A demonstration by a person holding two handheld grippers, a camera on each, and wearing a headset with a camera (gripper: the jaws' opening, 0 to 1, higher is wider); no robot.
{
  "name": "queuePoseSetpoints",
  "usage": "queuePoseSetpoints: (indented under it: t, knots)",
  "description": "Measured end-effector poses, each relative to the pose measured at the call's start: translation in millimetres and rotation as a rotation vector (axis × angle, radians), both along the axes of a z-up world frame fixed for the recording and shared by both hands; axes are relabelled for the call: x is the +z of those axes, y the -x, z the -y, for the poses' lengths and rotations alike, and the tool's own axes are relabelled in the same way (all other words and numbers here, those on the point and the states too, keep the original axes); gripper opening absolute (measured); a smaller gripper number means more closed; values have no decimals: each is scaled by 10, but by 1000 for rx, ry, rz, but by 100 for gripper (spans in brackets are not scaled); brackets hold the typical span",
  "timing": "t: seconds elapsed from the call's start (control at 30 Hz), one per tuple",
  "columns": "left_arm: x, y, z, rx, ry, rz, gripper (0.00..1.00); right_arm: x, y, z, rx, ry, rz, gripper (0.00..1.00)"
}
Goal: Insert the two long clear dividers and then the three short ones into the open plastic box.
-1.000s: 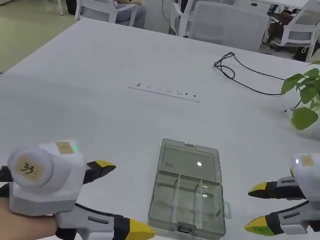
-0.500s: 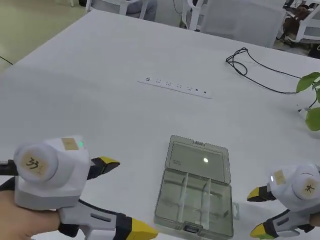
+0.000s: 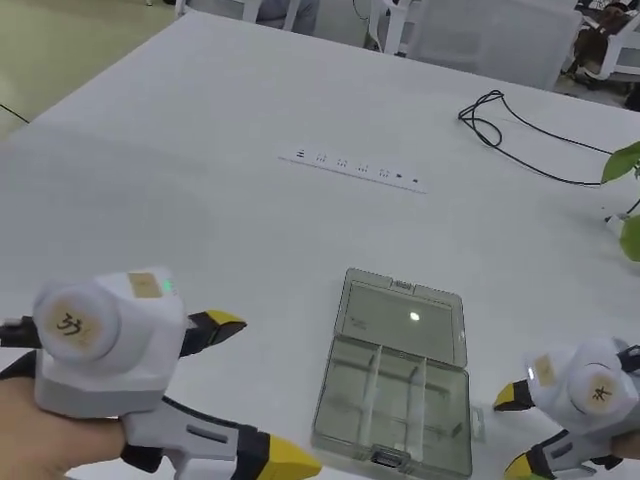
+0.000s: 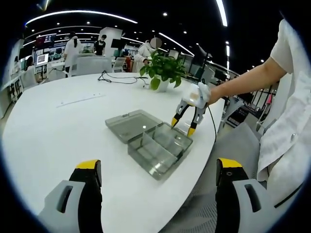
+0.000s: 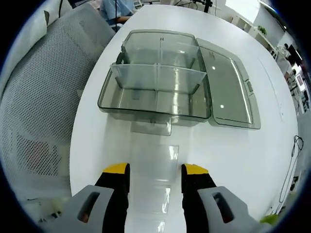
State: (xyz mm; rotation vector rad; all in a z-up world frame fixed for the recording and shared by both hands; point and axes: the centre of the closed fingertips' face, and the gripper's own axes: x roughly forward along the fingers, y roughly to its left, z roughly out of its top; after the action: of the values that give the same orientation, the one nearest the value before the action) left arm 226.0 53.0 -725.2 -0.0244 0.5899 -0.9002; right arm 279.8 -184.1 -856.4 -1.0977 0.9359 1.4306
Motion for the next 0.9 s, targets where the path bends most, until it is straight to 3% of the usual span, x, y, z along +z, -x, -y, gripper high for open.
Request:
queuePoseSetpoints:
  t: [0.33,0.9]
  knots:
    - [3,-30,3,-1,4,4,100,12,5,-5,-6,6,-2,33]
    - [24,-8,37,-19,3,8,100,26,17,14,-32,11,5,33]
